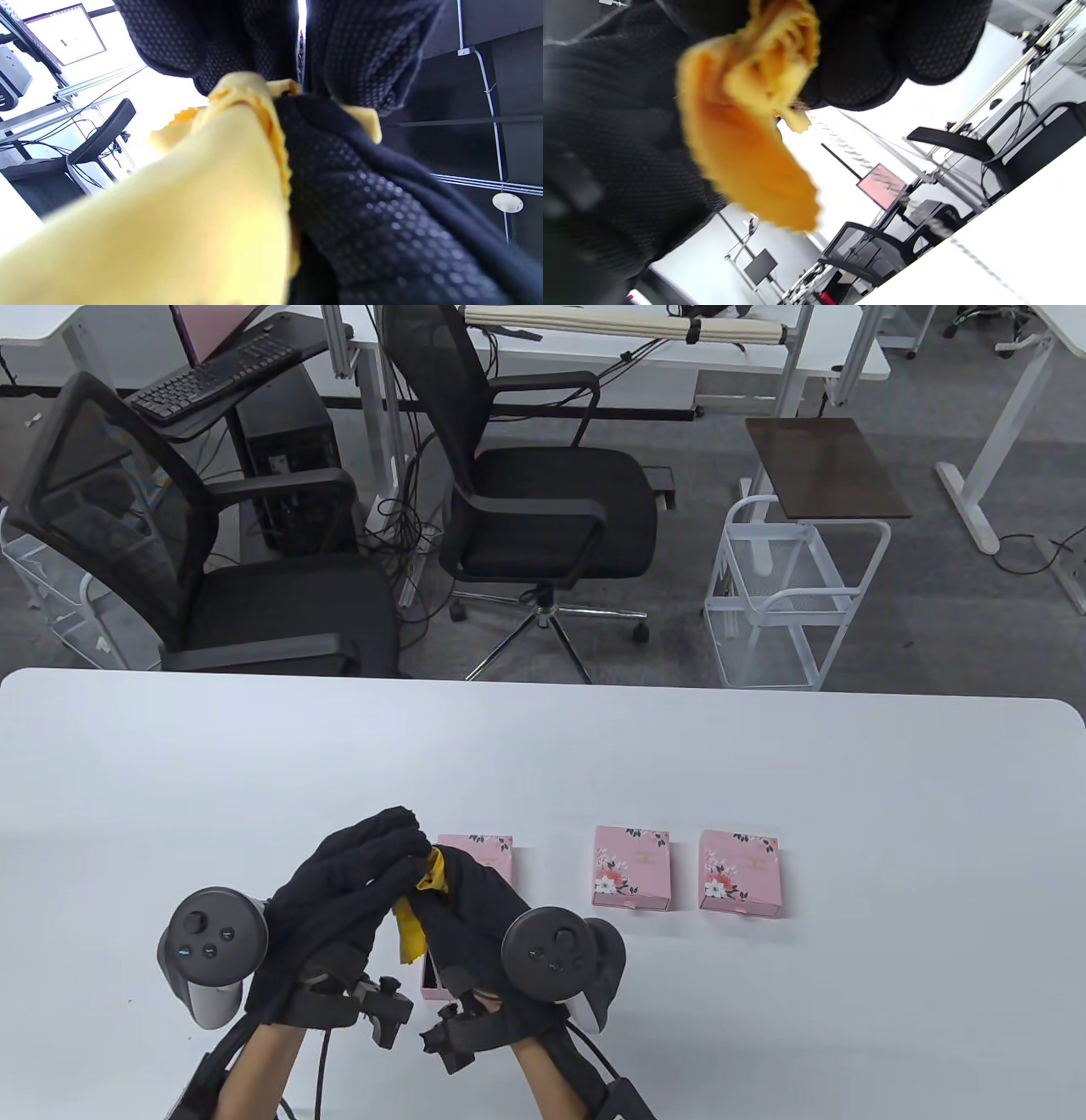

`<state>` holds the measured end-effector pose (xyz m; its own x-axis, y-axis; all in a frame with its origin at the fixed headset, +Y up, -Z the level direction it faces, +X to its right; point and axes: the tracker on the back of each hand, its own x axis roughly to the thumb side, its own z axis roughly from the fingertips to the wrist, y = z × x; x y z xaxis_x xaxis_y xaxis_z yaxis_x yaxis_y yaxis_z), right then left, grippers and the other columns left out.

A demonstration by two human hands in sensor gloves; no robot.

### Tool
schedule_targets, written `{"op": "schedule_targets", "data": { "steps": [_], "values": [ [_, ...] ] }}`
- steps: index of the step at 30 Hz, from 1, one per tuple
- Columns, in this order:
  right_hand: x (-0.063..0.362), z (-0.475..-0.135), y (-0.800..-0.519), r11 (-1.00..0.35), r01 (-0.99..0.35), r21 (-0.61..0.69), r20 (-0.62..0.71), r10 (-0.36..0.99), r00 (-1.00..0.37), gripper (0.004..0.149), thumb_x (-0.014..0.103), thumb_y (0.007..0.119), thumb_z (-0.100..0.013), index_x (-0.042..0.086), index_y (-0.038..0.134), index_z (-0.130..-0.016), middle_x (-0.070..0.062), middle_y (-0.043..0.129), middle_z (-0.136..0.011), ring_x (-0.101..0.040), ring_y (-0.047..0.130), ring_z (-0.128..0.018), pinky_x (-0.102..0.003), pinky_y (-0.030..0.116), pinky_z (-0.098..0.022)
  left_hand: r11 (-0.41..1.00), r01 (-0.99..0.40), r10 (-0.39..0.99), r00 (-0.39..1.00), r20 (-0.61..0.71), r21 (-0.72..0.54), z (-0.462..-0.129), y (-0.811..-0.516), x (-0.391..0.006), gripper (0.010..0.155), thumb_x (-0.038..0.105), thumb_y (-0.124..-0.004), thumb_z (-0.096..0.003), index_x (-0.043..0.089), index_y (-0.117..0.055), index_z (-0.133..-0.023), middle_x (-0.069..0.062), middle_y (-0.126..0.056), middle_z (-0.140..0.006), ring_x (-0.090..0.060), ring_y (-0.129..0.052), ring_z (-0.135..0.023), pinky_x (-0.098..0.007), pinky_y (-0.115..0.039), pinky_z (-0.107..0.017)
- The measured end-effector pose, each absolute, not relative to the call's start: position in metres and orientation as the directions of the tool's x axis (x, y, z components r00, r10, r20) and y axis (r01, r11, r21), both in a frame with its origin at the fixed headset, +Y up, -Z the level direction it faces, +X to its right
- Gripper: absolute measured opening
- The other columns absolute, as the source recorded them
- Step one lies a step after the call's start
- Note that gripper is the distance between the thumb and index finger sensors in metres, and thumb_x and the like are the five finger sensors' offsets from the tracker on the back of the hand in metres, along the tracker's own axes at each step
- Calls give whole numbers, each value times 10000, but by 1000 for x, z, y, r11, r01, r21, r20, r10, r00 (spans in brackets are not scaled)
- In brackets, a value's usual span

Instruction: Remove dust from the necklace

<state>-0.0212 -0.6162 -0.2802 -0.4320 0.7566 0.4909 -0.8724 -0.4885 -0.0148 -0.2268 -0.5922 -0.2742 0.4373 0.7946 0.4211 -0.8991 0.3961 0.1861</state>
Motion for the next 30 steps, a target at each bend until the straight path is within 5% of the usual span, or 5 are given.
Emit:
{"op": "schedule_targets", "data": {
  "steps": [4,11,15,24,30],
  "values": [
    [-21,-279,-614,-527,-850,-28,498,730,-469,433,257,752,-644,75,667,-1028,-213,843,-881,-410,880,-671,-579,720,-590,379,-908,802,419,427,179,-274,-592,-227,354,449,-924,-503,321,-946,-832,8,-943,-967,-267,-874,-883,-475,-781,-628],
    [-21,-278,-615,-537,-843,-31,489,728,-481,433,348,781,-632,79,724,-966,-162,894,-789,-370,908,-607,-556,746,-564,379,-911,803,412,431,164,-274,-592,-226,355,452,-921,-506,319,-946,-833,12,-958,-950,-260,-889,-866,-470,-790,-617],
    [-21,-278,-614,-537,-843,-21,496,726,-475,417,296,773,-634,94,702,-992,-190,870,-855,-396,904,-660,-570,738,-581,380,-911,801,409,438,157,-273,-591,-226,354,452,-921,-507,318,-946,-833,9,-965,-943,-257,-893,-862,-467,-793,-614],
    [-26,-277,-615,-608,-791,-62,505,665,-551,424,320,741,-639,40,737,-958,-164,917,-754,-364,931,-573,-554,764,-546,375,-914,804,402,438,151,-273,-591,-226,352,448,-924,-505,316,-949,-830,15,-969,-936,-253,-898,-856,-465,-796,-610],
    [-27,-279,-616,-643,-765,-31,509,649,-566,413,278,772,-630,60,730,-979,-194,898,-823,-400,919,-638,-574,742,-575,353,-923,807,384,448,156,-272,-588,-230,350,453,-921,-506,317,-950,-828,21,-998,-895,-230,-929,-815,-441,-816,-586]
  ]
}}
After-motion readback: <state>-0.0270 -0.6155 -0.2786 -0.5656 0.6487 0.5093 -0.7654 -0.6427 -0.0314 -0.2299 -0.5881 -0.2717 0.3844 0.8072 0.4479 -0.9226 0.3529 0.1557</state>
